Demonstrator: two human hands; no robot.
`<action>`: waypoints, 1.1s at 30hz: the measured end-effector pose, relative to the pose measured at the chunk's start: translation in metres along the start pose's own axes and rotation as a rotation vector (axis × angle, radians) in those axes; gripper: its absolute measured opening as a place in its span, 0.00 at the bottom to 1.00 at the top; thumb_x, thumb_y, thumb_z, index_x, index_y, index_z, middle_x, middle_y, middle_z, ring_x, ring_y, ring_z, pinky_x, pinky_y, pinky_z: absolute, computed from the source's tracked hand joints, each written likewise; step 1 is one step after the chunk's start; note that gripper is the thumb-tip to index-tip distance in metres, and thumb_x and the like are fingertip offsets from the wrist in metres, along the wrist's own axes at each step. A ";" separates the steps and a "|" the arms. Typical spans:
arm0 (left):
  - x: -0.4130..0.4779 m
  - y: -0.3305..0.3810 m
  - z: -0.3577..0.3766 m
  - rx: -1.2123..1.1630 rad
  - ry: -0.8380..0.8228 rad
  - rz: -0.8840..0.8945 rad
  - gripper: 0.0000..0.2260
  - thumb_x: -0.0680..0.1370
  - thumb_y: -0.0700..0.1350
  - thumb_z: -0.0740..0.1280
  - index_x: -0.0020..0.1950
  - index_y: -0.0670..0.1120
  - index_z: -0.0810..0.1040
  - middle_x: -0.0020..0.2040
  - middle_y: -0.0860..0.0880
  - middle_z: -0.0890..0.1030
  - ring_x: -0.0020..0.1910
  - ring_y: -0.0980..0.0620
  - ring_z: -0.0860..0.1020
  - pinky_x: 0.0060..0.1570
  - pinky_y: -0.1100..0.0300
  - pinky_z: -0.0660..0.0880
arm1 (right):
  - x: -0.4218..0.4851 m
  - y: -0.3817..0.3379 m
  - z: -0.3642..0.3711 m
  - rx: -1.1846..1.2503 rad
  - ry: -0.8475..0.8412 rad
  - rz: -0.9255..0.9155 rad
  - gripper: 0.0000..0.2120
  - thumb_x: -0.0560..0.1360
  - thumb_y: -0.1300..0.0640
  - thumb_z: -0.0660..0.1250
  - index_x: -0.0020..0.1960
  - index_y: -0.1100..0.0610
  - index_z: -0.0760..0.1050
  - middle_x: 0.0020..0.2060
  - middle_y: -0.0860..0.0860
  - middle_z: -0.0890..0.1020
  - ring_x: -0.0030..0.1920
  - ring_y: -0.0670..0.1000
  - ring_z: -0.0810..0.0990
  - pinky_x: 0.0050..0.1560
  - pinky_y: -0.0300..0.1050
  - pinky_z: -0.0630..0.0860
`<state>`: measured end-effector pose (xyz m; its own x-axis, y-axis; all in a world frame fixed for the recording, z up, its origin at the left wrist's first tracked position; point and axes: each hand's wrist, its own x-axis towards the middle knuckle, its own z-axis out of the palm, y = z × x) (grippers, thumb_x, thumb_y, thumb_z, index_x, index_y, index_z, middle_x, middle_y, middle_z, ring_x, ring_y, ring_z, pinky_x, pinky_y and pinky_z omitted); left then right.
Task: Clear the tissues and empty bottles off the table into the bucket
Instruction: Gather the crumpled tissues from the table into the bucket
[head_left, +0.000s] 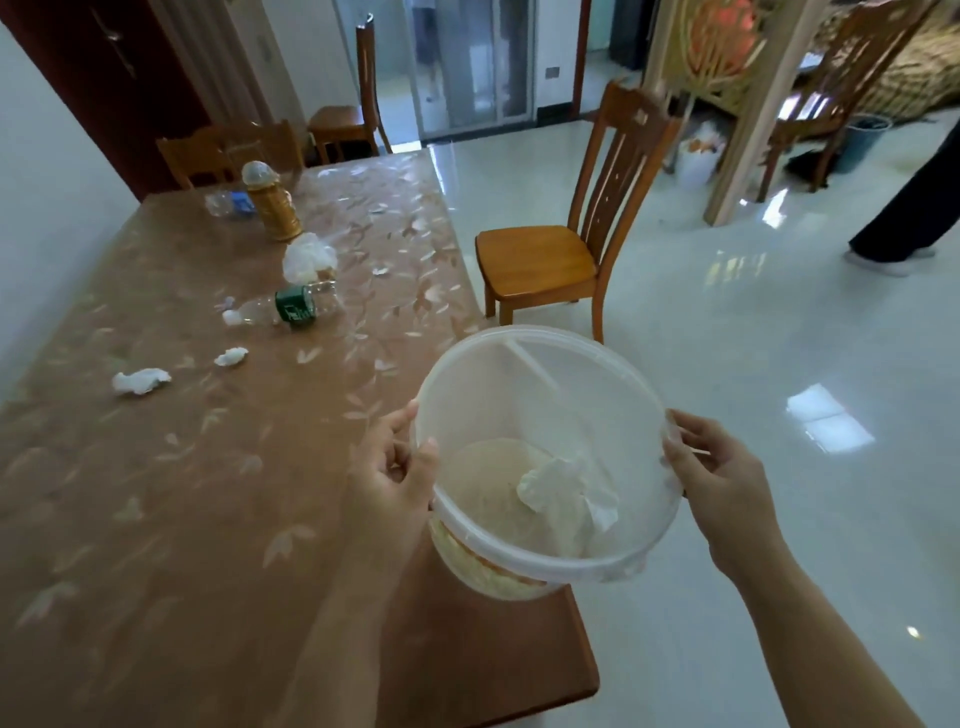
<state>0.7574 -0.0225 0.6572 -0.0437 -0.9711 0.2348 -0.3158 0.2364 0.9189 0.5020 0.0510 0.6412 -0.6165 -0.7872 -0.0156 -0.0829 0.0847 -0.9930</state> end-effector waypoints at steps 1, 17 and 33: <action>0.002 0.000 0.008 0.005 -0.002 -0.001 0.13 0.73 0.50 0.65 0.54 0.65 0.73 0.31 0.48 0.73 0.28 0.53 0.74 0.29 0.59 0.75 | 0.004 0.002 -0.006 0.002 0.003 0.000 0.10 0.74 0.60 0.65 0.48 0.45 0.76 0.40 0.45 0.81 0.34 0.39 0.80 0.36 0.36 0.78; 0.039 0.067 0.207 0.014 0.075 -0.137 0.14 0.76 0.42 0.64 0.58 0.58 0.72 0.39 0.34 0.76 0.35 0.38 0.76 0.34 0.52 0.76 | 0.177 0.010 -0.134 0.025 -0.112 0.004 0.15 0.74 0.60 0.65 0.41 0.38 0.77 0.40 0.44 0.80 0.34 0.37 0.80 0.33 0.30 0.76; 0.137 0.040 0.236 0.047 0.283 -0.277 0.14 0.75 0.41 0.64 0.57 0.56 0.74 0.35 0.44 0.73 0.34 0.49 0.74 0.37 0.53 0.75 | 0.314 0.009 -0.058 -0.030 -0.334 -0.003 0.12 0.74 0.58 0.65 0.44 0.39 0.75 0.41 0.43 0.80 0.36 0.41 0.80 0.37 0.39 0.74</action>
<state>0.5153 -0.1546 0.6512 0.3098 -0.9487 0.0636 -0.3220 -0.0417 0.9458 0.2623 -0.1597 0.6345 -0.3259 -0.9437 -0.0557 -0.1103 0.0965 -0.9892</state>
